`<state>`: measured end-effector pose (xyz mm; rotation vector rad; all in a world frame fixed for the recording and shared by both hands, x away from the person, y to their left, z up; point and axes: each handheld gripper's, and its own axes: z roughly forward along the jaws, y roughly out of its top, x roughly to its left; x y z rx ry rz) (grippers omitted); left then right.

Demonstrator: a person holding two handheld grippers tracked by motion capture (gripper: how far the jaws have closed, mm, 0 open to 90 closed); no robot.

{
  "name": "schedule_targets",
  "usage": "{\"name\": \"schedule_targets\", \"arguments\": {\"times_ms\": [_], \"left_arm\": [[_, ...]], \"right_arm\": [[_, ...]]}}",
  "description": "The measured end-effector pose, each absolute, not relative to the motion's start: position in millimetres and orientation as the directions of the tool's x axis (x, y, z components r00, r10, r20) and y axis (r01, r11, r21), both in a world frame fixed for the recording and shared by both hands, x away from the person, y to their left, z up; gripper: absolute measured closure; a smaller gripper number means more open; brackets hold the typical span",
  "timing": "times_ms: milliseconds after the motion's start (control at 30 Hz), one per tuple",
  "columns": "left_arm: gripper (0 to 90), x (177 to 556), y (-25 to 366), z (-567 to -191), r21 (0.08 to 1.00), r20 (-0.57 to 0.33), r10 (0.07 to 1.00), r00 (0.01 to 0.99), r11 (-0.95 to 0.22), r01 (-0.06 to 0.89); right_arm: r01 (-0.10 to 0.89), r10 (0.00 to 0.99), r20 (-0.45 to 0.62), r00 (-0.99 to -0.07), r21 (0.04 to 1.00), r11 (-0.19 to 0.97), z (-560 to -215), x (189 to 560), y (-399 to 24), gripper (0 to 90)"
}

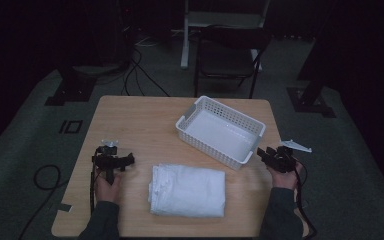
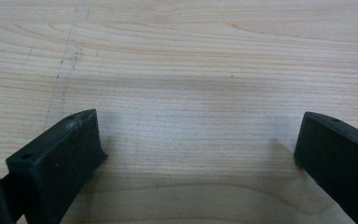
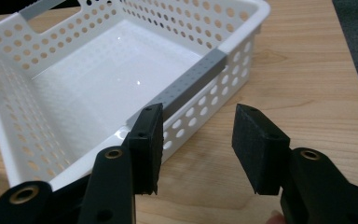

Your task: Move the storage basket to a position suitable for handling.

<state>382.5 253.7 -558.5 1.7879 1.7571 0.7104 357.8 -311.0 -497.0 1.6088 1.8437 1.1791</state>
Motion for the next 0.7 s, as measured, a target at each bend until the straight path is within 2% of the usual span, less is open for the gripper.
{"name": "schedule_targets", "arguments": {"times_ms": [267,467,533,700], "left_arm": [[0.2,382.3,253.6,-558.5,0.692,0.003,1.000,0.015,-0.013,0.721],[0.2,382.4,253.5,-558.5,0.693,0.004,1.000,0.013,-0.012,0.721],[0.3,382.9,251.8,-558.4,0.692,0.004,1.000,-0.003,-0.001,0.722],[0.3,381.6,251.5,-558.5,0.692,0.004,1.000,0.008,-0.009,0.722]], "right_arm": [[0.575,0.945,0.196,-0.261,0.818,-0.011,-488.4,356.6,-300.3,61.8],[0.578,0.947,0.212,-0.242,0.815,-0.036,-486.7,357.3,-296.7,53.4],[0.590,0.942,0.233,-0.243,0.806,-0.047,-486.4,358.1,-296.3,52.9],[0.590,0.950,0.205,-0.233,0.807,-0.029,-484.0,357.2,-288.8,45.4]]}}
